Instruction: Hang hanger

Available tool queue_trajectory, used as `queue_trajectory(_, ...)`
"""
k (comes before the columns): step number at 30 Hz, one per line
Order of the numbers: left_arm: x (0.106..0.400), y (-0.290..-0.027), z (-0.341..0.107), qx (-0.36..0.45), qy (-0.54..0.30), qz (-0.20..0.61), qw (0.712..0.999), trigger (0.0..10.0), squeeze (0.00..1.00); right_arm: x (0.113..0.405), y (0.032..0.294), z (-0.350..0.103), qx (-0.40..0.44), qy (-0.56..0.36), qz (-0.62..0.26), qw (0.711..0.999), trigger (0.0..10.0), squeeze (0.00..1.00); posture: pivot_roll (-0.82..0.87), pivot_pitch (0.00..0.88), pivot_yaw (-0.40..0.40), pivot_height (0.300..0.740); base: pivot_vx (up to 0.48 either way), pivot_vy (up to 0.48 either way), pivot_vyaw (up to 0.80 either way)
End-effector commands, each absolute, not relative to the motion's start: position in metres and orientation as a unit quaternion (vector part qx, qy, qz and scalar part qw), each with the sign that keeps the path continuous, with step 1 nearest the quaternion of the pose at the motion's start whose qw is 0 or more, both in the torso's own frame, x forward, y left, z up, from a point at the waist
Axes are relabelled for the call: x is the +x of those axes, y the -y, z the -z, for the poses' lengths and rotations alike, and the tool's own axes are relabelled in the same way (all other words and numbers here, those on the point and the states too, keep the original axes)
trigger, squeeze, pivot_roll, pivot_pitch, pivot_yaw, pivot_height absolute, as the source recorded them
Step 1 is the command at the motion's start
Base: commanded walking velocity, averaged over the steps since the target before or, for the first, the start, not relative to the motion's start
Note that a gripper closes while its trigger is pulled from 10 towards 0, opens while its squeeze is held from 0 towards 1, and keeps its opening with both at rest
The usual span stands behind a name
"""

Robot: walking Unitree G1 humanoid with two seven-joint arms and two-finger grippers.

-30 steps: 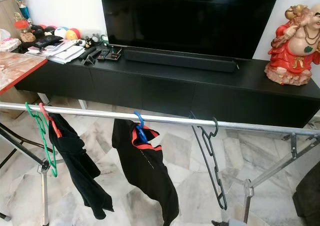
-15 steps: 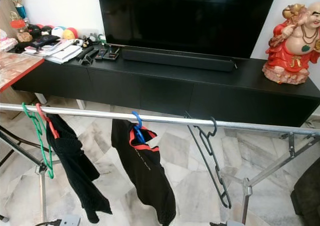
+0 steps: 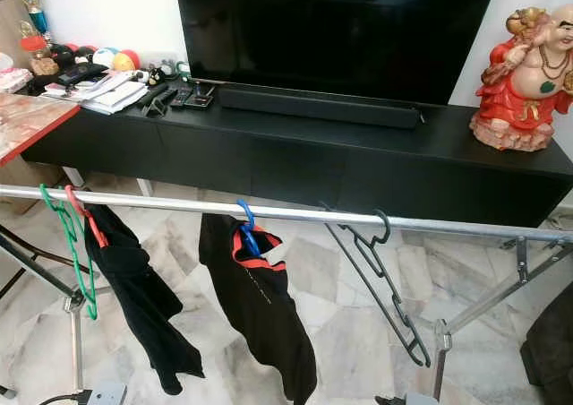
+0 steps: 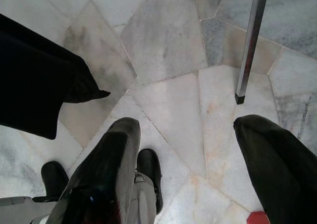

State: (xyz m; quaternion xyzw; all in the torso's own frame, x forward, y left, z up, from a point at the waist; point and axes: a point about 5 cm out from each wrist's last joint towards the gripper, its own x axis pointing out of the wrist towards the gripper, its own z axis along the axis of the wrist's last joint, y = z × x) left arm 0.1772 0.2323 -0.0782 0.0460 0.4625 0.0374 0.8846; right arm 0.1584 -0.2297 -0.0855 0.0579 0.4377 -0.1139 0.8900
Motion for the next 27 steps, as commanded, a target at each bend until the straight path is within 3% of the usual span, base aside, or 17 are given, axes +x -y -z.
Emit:
queue_trajectory(1, 0.172, -0.233, 0.080, 0.042, -0.470, -0.040, 0.881, 10.0, 0.00, 0.155, 0.231, 0.087, 0.059, -0.440, 0.118, 0.888, 10.0, 0.00, -0.10, 0.033, -0.012, 0.740, 0.000, 0.000, 0.00)
queue_trajectory(17, 0.172, -0.235, 0.080, 0.042, -0.470, -0.041, 0.881, 10.0, 0.00, 0.155, 0.231, 0.086, 0.057, -0.440, 0.115, 0.889, 10.0, 0.00, -0.10, 0.033, -0.012, 0.740, 0.000, 0.000, 0.00)
queue_trajectory(18, 0.170, -0.222, 0.084, 0.034, -0.471, -0.032, 0.881, 10.0, 0.00, 0.157, 0.230, 0.086, 0.039, -0.442, 0.093, 0.892, 10.0, 0.00, -0.10, 0.029, -0.014, 0.740, 0.000, 0.000, 0.00)
queue_trajectory(20, 0.166, -0.218, 0.086, 0.032, -0.475, -0.032, 0.879, 10.0, 0.00, 0.157, 0.230, 0.085, 0.032, -0.442, 0.084, 0.892, 10.0, 0.00, -0.09, 0.025, -0.016, 0.740, 0.000, 0.000, 0.00)
queue_trajectory(27, 0.157, -0.221, 0.090, 0.042, -0.497, -0.018, 0.867, 10.0, 0.00, 0.157, 0.229, 0.086, 0.033, -0.443, 0.082, 0.892, 10.0, 0.00, -0.10, 0.020, -0.013, 0.740, 0.000, 0.000, 0.00)
